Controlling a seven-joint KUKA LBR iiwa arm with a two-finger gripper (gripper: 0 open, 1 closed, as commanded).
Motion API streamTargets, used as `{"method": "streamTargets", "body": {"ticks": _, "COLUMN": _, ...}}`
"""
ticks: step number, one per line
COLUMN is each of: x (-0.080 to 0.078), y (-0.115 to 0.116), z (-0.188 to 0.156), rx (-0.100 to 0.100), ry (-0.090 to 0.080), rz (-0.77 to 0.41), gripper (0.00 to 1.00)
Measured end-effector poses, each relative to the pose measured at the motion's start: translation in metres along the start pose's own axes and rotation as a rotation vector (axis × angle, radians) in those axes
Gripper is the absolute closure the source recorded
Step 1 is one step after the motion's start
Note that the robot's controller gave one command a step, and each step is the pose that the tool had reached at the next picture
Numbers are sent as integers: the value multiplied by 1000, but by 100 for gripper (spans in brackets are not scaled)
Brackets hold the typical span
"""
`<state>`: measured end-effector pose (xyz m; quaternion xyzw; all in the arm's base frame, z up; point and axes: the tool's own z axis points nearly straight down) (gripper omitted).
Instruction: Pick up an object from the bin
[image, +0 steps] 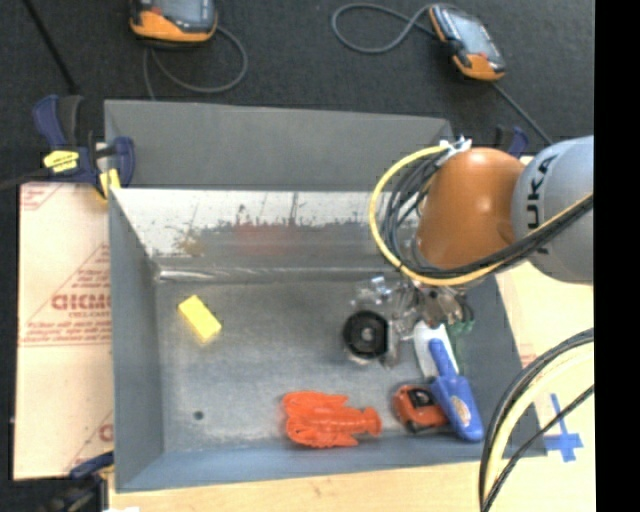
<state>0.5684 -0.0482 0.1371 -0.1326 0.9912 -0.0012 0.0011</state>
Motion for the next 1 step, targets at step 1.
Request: {"method": "streamTargets", "body": {"ticks": 1, "x": 10, "y": 32, "z": -84, "rx": -2, "ry": 0, "rz": -23, "gripper": 100}}
